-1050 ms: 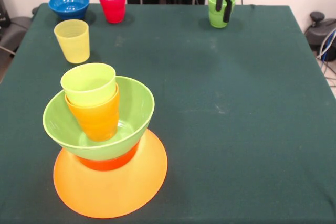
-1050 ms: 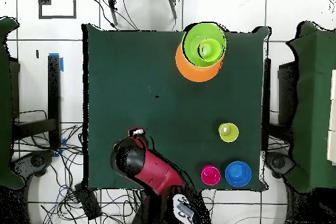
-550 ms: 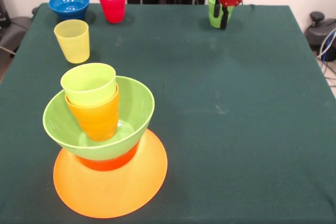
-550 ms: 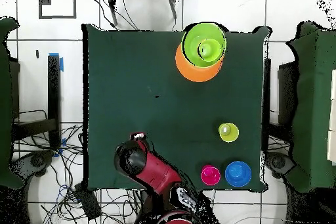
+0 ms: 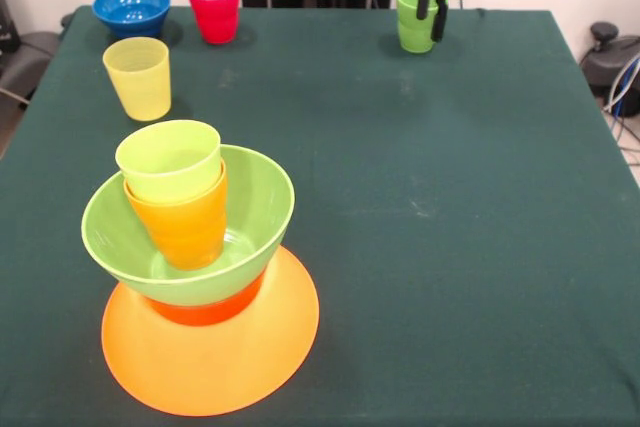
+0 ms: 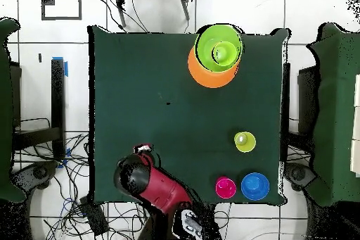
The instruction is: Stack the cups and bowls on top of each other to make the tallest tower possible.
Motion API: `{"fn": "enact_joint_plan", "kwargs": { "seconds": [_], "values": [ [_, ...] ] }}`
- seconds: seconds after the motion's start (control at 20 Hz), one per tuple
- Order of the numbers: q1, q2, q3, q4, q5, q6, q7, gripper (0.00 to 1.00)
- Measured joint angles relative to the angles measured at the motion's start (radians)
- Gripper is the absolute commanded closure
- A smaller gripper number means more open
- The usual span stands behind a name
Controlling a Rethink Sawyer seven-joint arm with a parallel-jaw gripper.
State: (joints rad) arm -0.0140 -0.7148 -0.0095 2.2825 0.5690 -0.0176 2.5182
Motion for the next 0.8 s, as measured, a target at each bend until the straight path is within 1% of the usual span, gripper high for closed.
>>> {"fn": "enact_joint_plan", "kwargs": {
  "seconds": [0.15,0.35,0.8],
  "values": [
    [0.030,-0.036,-0.018,0.000,0.000,0.029,0.000,0.00],
    [0.048,-0.077,-0.033,0.003,0.000,0.068,0.000,0.00],
    [0.025,-0.112,-0.029,0.046,0.000,0.072,0.000,0.00]
  ]
}}
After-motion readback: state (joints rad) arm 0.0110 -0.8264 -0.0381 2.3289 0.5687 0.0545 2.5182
